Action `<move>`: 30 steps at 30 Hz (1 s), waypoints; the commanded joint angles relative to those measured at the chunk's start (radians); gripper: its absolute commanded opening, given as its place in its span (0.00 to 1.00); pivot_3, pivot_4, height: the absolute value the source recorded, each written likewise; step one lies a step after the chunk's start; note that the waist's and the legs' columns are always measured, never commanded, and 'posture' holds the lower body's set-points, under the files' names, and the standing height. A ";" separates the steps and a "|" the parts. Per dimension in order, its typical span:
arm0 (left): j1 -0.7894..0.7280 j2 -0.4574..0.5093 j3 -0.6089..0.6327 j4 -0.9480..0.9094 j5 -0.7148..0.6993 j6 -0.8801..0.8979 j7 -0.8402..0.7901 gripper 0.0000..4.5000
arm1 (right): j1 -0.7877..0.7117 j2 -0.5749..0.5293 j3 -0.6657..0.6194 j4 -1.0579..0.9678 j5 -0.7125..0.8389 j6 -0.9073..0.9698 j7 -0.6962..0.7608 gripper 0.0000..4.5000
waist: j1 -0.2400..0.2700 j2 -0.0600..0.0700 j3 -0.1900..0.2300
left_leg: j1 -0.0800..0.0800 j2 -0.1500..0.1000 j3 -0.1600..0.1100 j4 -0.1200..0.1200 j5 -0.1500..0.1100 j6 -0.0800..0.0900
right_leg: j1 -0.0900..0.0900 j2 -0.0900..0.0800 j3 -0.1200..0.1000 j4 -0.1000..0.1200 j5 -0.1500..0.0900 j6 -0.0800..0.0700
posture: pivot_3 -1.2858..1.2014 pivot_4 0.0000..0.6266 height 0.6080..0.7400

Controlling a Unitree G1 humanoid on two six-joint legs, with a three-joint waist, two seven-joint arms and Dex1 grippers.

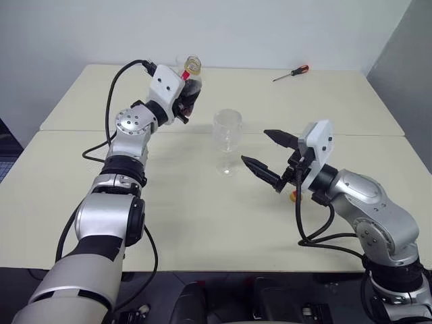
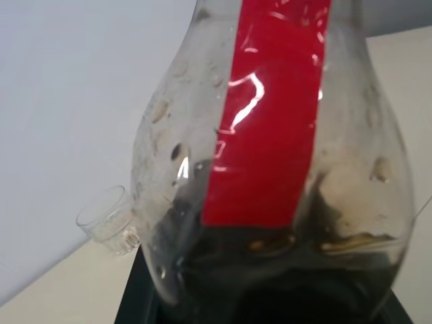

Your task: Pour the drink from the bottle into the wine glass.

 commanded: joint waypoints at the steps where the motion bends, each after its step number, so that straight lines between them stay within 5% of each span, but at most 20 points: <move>1: -0.053 0.012 -0.034 -0.012 0.045 -0.082 0.000 0.28 | -0.025 0.001 -0.014 -0.011 -0.004 -0.004 -0.001 1.00 | 0.000 0.000 0.000 | 0.000 0.000 0.000 0.000 0.000 0.000 | 0.000 0.000 0.000 0.000 0.000 0.000 | 0.52 0.24 1.00; 30: -0.162 0.104 -0.173 0.057 0.254 -0.348 0.042 0.28 | -0.128 0.101 -0.047 0.036 0.026 0.028 -0.051 1.00 | -0.001 0.000 0.000 | 0.000 0.000 0.001 0.000 0.000 0.000 | -0.001 0.000 0.000 0.001 0.000 0.000 | 0.52 0.24 1.00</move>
